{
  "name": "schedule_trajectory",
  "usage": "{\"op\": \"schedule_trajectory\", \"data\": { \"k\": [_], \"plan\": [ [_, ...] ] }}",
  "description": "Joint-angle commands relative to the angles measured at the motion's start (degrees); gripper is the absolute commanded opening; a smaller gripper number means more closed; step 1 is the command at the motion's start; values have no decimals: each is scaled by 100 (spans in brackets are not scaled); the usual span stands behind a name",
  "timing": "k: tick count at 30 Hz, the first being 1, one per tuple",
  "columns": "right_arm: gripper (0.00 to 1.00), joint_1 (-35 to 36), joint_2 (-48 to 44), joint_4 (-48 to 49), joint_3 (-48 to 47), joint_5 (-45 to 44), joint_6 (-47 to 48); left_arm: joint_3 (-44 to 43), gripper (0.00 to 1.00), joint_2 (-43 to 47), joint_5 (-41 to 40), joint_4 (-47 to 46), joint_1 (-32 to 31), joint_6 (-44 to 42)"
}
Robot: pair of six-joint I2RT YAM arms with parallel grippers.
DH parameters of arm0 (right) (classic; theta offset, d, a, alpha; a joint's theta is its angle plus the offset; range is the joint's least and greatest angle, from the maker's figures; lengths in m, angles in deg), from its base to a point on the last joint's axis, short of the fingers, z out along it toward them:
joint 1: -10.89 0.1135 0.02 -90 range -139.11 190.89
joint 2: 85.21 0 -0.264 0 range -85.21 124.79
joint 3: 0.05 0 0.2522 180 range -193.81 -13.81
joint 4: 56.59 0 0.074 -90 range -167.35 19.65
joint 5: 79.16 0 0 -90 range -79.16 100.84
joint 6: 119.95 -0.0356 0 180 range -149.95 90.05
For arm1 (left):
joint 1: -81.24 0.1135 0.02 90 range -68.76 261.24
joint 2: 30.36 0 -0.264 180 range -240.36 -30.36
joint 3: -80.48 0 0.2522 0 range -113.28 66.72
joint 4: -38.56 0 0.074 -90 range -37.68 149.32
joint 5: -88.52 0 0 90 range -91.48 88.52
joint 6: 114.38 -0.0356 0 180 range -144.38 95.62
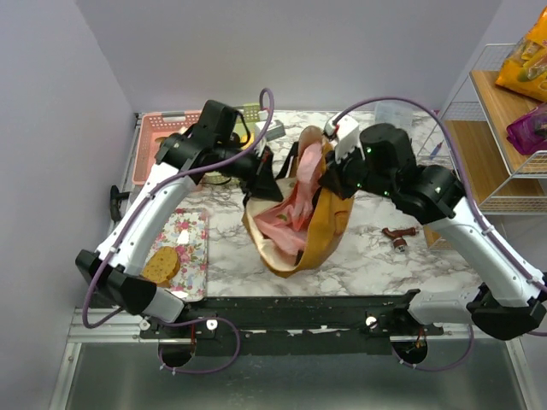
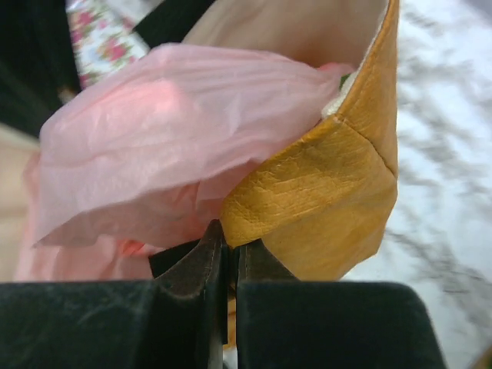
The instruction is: Untie the knot of the grocery bags and take out the mixed food
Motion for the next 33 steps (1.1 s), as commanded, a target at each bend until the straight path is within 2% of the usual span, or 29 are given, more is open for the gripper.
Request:
{"op": "schedule_trajectory", "data": {
  "k": [1, 4, 7, 10, 12, 16, 20, 23, 24, 25, 26, 28, 31, 33],
  "plan": [
    [1, -701, 412, -404, -580, -1222, 1247, -1416, 0, -888, 629, -272, -416, 881],
    [1, -1803, 1024, -563, -992, -877, 1459, -2178, 0, -1512, 267, -584, -446, 1464],
    [0, -2465, 1509, -379, -977, -405, 1605, -2330, 0, -1727, -425, -879, -459, 1384],
    [1, -2635, 1849, 455, -582, -388, 1863, -2222, 0, -1968, -682, -1230, -388, 1249],
    [0, -2668, 2103, 950, -517, -520, 1977, -2195, 0, -2218, -1037, -1377, -376, 820],
    [0, -2773, 2535, 1508, -861, -390, 1961, -2090, 0, -2395, -1779, -1628, -309, 330],
    [0, -2771, 2873, 1851, -1236, -455, 1990, -1869, 0, -2327, -1976, -1909, -107, 367],
    [11, -2784, 3010, 1877, -1334, -304, 1997, -1883, 0, -2325, -2272, -1911, 22, 367],
    [18, -2780, 2998, 1877, -1334, -224, 1967, -1887, 0, -2299, -2271, -1919, 59, 380],
    [32, -2780, 2956, 1863, -1336, -159, 1949, -1887, 7, -2254, -2248, -1907, 85, 360],
    [50, -2781, 2931, 1788, -1375, -127, 1915, -1892, 17, -2209, -2243, -1867, 90, 318],
    [74, -2780, 2854, 1544, -1502, 22, 1831, -1884, 42, -2101, -2252, -1721, 99, 274],
    [85, -2780, 2549, 1284, -1547, 117, 1774, -1664, 66, -1760, -2231, -1624, 192, 277],
    [91, -2780, 2270, 1224, -1495, 232, 1729, -1593, 96, -1536, -2203, -1510, 284, 165]
  ]
}}
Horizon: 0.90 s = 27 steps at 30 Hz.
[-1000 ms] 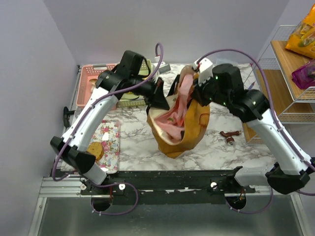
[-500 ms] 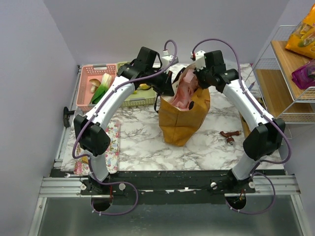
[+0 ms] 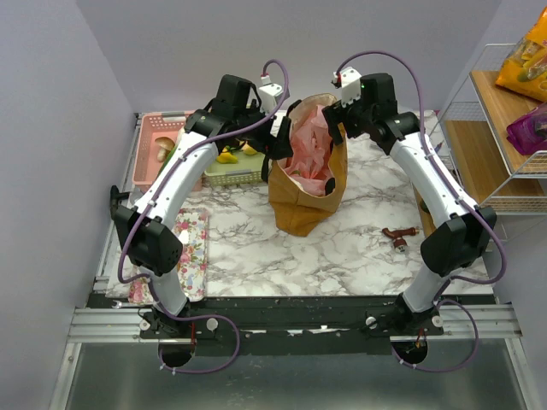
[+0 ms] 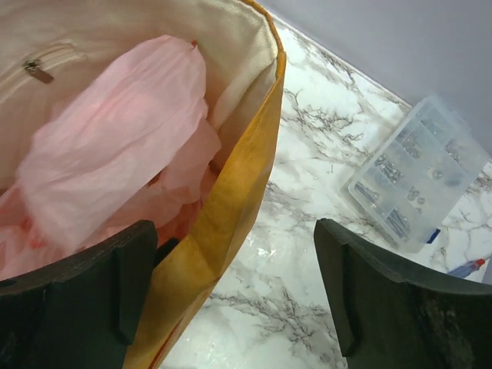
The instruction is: Untie the knot of the grocery bags and take out the mixed food
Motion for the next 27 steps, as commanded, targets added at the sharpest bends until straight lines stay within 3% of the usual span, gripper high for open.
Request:
{"op": "schedule_trajectory", "data": {
  "k": [1, 9, 14, 19, 23, 27],
  "plan": [
    [92, -26, -731, -317, -134, 446, -128, 94, 99, 785, -23, 242, 183, -265],
    [99, -30, -1832, -237, -68, 1553, -487, -904, 99, 1204, 448, 1336, 974, -449],
    [100, -26, -2416, -358, 573, 1587, -1093, -1265, 98, 1305, 323, 2477, 1559, -666],
    [100, -26, -3335, -172, 2025, 1811, -1389, 212, 98, 2341, 235, 2303, 2268, -545],
    [100, -30, -3760, -21, 2919, 1820, -1571, 1499, 99, 3153, -568, 2136, 2450, -615],
    [100, -27, -3957, 78, 3408, 1899, -1788, 2532, 98, 3846, -653, 1945, 2565, -672]
  ]
}}
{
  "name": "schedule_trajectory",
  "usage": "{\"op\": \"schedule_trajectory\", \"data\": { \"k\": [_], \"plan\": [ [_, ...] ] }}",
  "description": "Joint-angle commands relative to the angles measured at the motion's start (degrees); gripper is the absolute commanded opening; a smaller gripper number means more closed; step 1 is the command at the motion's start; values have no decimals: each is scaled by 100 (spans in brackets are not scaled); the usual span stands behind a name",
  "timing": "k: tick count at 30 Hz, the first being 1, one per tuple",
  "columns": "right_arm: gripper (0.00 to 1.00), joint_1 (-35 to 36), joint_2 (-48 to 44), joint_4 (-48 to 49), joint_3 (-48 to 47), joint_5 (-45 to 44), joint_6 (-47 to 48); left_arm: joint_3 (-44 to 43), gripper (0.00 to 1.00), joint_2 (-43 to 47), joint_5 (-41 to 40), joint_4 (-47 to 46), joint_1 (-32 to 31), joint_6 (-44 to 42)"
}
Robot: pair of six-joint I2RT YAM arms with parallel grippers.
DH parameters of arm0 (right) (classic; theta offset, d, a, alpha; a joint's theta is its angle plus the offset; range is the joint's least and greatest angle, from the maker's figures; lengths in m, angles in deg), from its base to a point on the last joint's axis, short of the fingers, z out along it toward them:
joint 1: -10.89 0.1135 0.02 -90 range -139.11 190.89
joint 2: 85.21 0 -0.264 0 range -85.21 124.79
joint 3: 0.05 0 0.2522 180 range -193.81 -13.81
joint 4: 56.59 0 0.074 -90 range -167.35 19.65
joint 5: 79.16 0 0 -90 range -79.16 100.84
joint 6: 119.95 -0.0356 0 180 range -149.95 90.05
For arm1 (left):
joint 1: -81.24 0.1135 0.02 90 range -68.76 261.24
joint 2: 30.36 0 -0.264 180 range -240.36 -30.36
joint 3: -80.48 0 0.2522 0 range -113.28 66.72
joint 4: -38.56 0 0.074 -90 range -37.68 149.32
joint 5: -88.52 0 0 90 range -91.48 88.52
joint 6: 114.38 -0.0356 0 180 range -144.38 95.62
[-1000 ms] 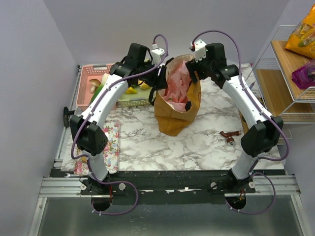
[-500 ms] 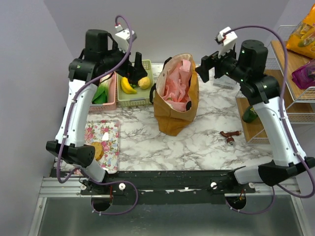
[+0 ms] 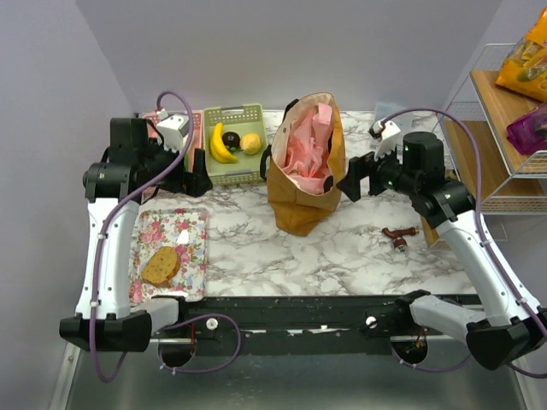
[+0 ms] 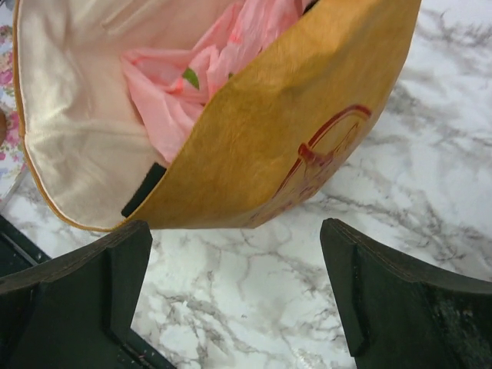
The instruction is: Untie the knot of the grocery bags and take out the mixed food
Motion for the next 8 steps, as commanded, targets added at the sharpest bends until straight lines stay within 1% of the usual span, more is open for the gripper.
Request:
{"op": "schedule_trajectory", "data": {
  "k": [1, 5, 8],
  "plan": [
    [100, -26, -312, 238, 416, 262, -365, 868, 98, 713, -364, -107, 261, -115],
    [100, -26, -350, 254, 624, 366, -348, 1140, 98, 969, -424, -175, 360, -86],
    [100, -31, -333, 237, 642, 427, -305, 1119, 98, 996, -433, -186, 398, -65]
  ]
}}
